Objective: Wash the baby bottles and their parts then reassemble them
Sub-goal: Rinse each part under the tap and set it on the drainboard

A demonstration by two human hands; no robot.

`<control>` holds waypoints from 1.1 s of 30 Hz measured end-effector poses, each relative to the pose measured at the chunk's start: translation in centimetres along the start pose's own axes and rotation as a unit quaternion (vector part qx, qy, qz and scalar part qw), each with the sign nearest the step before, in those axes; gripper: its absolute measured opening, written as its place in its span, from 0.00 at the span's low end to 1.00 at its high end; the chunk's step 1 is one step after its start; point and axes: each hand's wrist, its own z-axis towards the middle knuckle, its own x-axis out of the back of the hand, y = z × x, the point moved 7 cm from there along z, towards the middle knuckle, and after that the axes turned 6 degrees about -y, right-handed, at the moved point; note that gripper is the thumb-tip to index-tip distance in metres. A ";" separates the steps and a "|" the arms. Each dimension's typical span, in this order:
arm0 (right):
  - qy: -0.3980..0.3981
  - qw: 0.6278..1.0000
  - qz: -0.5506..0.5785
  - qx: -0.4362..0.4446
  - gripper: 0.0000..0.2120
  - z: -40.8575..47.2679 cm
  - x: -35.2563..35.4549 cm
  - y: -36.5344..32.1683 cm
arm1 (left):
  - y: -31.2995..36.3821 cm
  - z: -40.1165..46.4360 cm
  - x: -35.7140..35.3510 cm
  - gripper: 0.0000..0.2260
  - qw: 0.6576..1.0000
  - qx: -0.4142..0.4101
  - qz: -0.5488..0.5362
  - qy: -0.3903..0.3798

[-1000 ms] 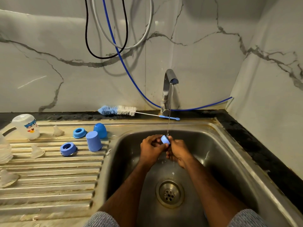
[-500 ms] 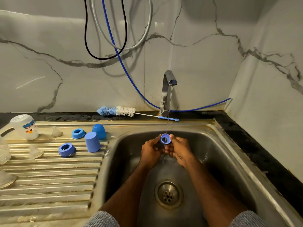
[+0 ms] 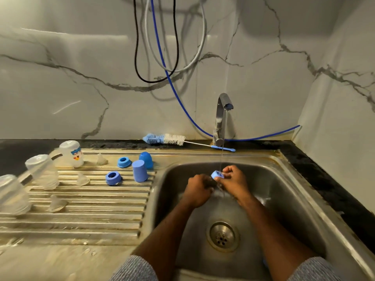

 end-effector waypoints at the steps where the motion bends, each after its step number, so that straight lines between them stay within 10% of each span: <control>1: 0.002 0.999 -0.039 0.021 0.19 -0.6 -0.3 -0.8 | 0.0 -0.8 1.5 0.13 0.999 0.007 -0.003 0.032; 9: -0.076 0.958 -0.250 0.121 0.23 -4.6 -4.8 -5.9 | -2.1 -8.0 12.5 0.02 0.991 -0.005 0.010 0.130; 18: -0.144 0.943 -0.168 0.249 0.25 -12.0 -15.9 -15.3 | -8.6 -17.6 22.9 0.17 0.968 0.052 0.060 0.236; 33: -0.271 0.915 -0.194 0.226 0.27 -15.9 -29.6 -16.7 | -14.3 -24.1 27.1 0.04 0.963 0.116 0.058 0.237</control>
